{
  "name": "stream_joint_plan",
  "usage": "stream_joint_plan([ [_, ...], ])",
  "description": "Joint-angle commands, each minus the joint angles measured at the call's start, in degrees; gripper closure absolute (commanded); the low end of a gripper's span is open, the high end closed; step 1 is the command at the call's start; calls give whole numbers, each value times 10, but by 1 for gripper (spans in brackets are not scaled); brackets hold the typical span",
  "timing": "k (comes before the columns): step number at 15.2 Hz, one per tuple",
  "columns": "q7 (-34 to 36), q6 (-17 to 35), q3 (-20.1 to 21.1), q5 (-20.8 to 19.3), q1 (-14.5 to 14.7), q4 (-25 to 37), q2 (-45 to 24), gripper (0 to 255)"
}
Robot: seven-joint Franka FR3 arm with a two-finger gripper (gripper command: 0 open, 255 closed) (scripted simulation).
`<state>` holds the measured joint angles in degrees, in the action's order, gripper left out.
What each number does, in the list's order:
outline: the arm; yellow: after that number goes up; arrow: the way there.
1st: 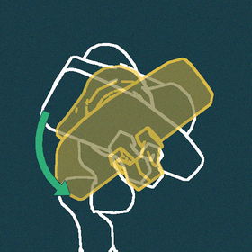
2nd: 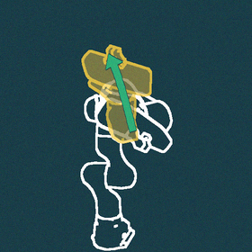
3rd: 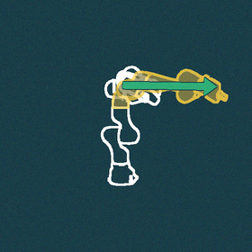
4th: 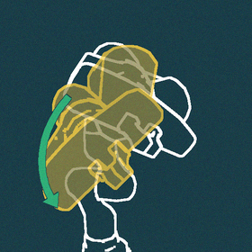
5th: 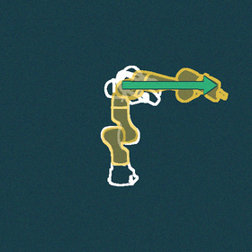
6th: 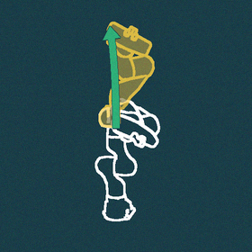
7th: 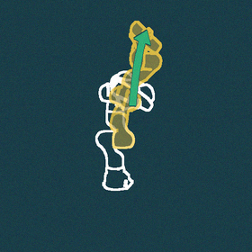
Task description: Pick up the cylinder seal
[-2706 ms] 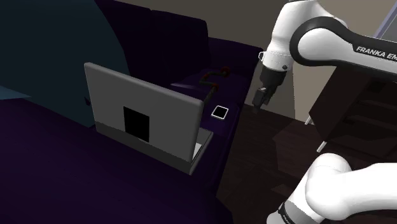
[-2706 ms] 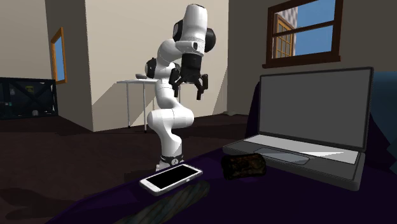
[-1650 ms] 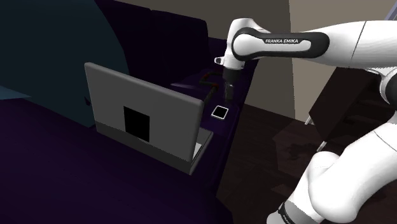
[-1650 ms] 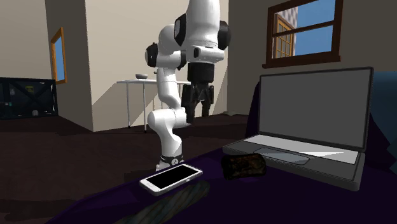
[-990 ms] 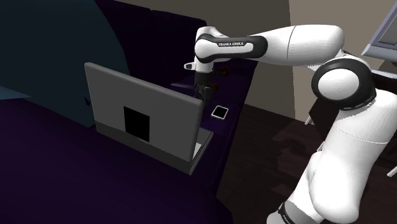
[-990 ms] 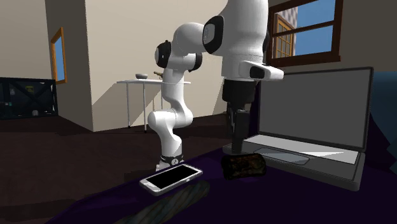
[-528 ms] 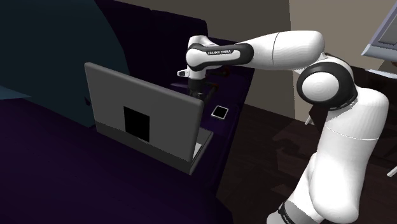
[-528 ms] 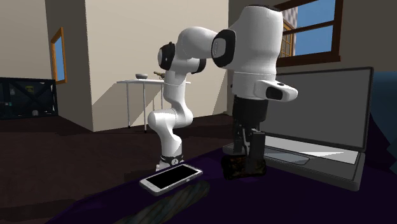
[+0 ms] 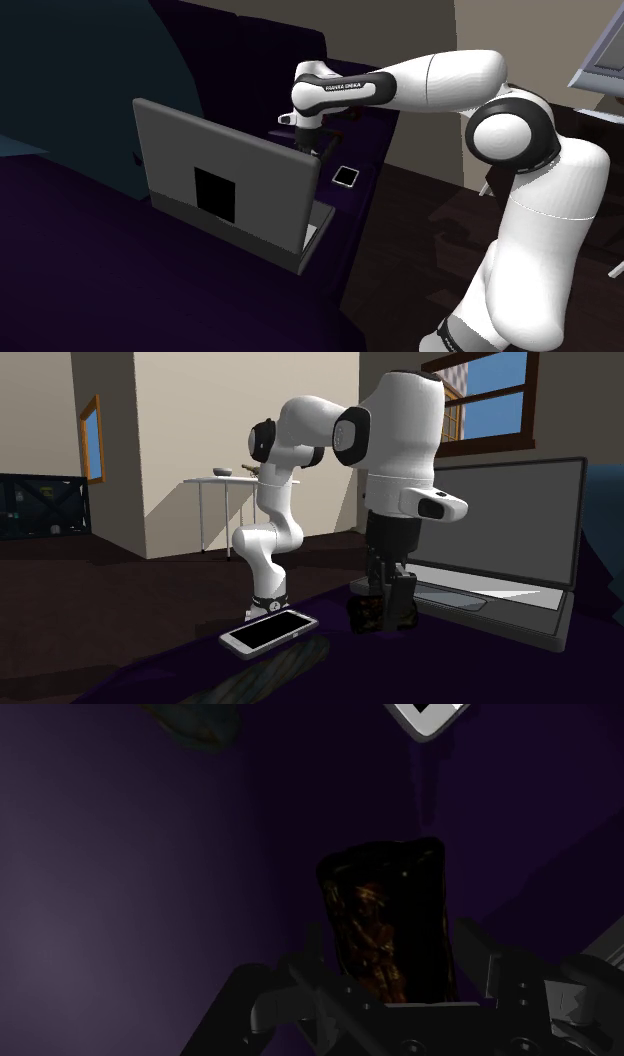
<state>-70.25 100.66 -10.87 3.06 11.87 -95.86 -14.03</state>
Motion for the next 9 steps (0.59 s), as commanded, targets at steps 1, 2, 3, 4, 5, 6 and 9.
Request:
stream_joint_plan([
  [1, 0, 0, 0, 0, 0, 0, 0, 255],
  [2, 0, 0, 0, 0, 0, 0, 0, 255],
  [3, 0, 1, 0, 0, 0, -1, 0, 255],
  [4, 0, 1, 0, 0, 0, -1, -1, 255],
  [5, 0, 1, 0, 0, 0, -1, 0, 255],
  [6, 0, 0, 0, 0, 0, 0, -1, 255],
  [9, 1, -22, 0, -1, 0, 19, 2, 255],
])
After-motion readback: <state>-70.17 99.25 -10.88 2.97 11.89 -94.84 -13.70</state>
